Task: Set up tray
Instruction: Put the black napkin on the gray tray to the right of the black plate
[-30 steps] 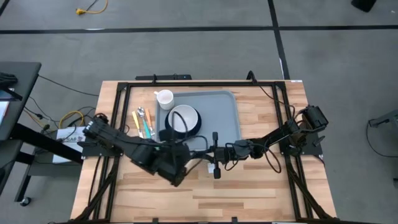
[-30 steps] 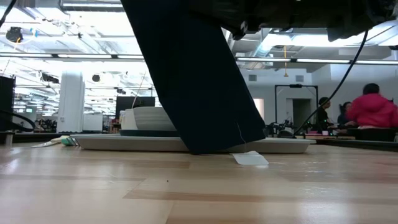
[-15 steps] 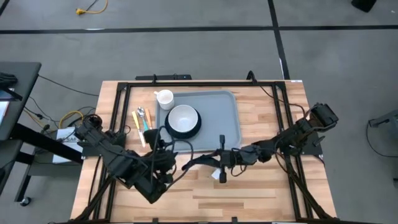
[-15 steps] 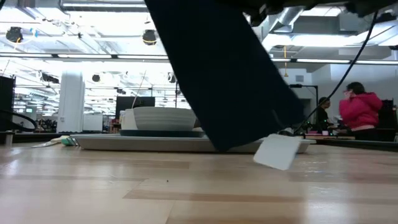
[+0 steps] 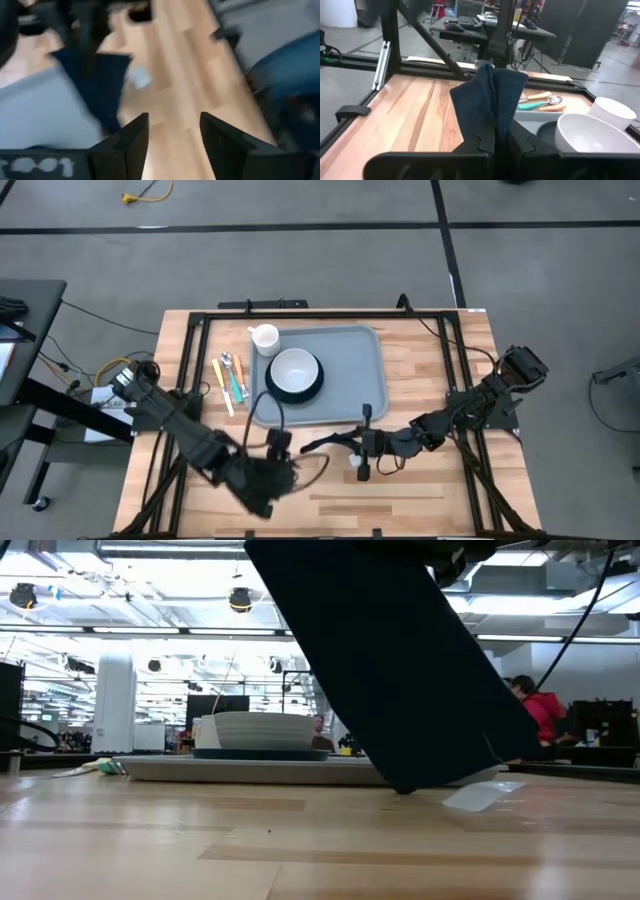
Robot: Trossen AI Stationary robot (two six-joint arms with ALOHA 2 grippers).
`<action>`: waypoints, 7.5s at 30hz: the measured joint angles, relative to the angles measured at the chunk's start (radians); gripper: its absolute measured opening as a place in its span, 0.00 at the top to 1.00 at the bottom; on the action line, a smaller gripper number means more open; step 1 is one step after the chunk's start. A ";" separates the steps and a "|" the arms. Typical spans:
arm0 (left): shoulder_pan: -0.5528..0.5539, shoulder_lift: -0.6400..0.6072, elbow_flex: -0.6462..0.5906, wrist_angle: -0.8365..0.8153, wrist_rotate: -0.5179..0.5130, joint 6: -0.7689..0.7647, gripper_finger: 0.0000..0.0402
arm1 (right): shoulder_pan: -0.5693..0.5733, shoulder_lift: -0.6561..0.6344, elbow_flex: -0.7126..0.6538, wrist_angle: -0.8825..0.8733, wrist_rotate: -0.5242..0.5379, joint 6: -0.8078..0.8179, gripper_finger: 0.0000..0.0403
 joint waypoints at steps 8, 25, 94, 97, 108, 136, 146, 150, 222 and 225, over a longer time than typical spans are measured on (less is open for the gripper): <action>0.149 -0.142 -0.160 0.080 0.352 0.240 0.58 | 0.034 -0.016 0.000 -0.004 0.002 0.007 0.99; 0.250 -0.661 -1.094 0.998 0.049 0.184 0.58 | 0.109 -0.195 0.000 -0.134 0.079 0.116 0.99; 0.043 -0.675 -1.467 1.532 -0.173 0.444 0.58 | -0.529 -0.012 -0.253 -0.207 -0.056 0.957 1.00; 0.043 -0.675 -1.467 1.530 -0.173 0.444 0.58 | -0.565 -0.012 -0.253 -0.207 -0.056 0.941 1.00; 0.044 -0.675 -1.467 1.510 -0.173 0.441 0.58 | -0.713 -0.012 -0.253 -0.213 -0.132 0.882 1.00; 0.044 -0.675 -1.466 1.512 -0.173 0.440 0.58 | -0.909 -0.012 -0.251 -0.141 -0.370 0.684 1.00; 0.044 -0.675 -1.466 1.512 -0.173 0.440 0.58 | -0.913 -0.012 -0.251 -0.122 -0.419 0.674 1.00; 0.044 -0.675 -1.466 1.512 -0.173 0.440 0.58 | -0.904 -0.012 -0.251 -0.123 -0.365 0.723 1.00; 0.043 -0.675 -1.466 1.478 -0.162 0.417 0.58 | -0.885 0.198 -0.030 -0.444 -0.164 0.836 0.98; 0.043 -0.675 -1.466 1.478 -0.162 0.417 0.58 | -0.885 0.198 -0.030 -0.442 -0.180 0.821 0.97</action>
